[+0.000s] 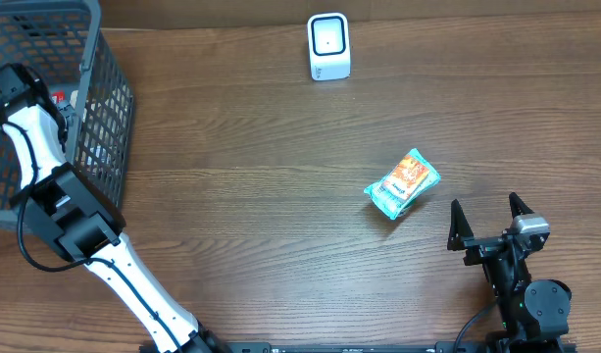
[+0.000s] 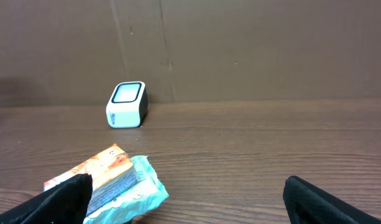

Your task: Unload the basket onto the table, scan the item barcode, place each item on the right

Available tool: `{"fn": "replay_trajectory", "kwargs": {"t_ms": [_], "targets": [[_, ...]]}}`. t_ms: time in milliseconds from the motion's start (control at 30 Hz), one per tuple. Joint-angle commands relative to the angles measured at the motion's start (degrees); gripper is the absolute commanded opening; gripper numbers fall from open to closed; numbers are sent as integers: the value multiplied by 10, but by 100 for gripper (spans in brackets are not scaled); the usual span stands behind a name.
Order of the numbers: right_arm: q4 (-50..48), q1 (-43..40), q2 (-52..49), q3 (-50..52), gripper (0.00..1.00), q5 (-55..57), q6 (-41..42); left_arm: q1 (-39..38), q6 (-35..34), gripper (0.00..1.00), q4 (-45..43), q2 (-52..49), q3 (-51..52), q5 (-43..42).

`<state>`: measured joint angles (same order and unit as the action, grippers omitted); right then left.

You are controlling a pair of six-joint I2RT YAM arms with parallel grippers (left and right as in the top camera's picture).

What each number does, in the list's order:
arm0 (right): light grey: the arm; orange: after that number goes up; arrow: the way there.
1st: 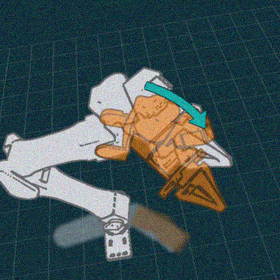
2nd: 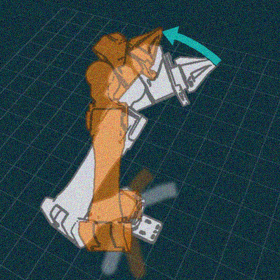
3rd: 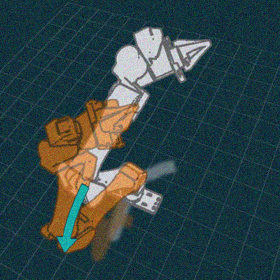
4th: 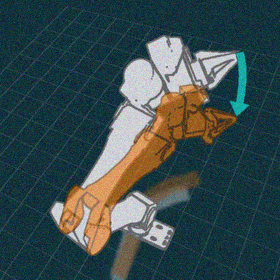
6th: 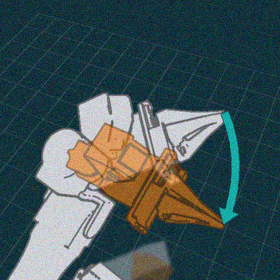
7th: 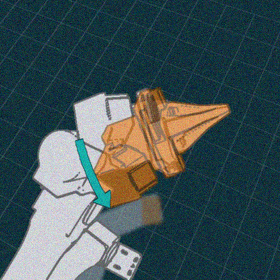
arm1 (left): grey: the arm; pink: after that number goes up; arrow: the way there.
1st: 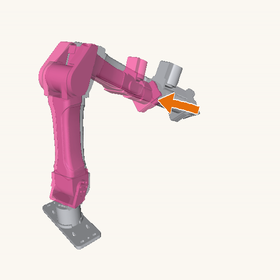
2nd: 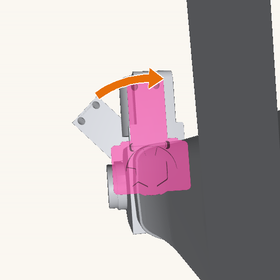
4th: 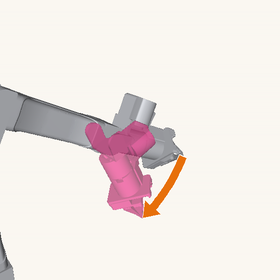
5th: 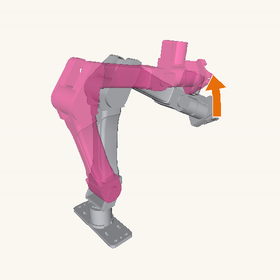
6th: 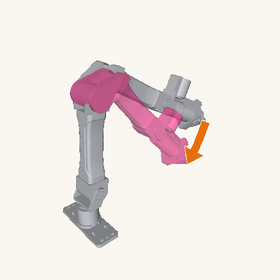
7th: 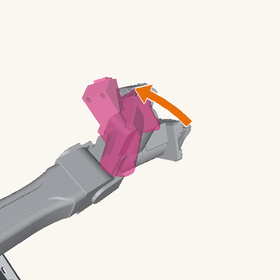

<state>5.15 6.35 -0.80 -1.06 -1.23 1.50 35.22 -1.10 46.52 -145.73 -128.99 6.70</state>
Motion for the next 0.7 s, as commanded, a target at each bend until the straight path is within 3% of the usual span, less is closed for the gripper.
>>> {"fn": "replay_trajectory", "kwargs": {"t_ms": [0, 100, 267, 667], "targets": [[-3, -4, 6, 6, 100, 0, 0, -20, -1, 35, 32, -68, 45, -16], [-3, -4, 6, 6, 100, 0, 0, -20, -2, 4, 36, -68, 54, -18], [-3, -4, 6, 6, 100, 0, 0, -19, -10, 4, 43, -57, 50, -18], [-3, -4, 6, 6, 100, 0, 0, -19, -69, 4, 67, 94, 39, -18]]}}
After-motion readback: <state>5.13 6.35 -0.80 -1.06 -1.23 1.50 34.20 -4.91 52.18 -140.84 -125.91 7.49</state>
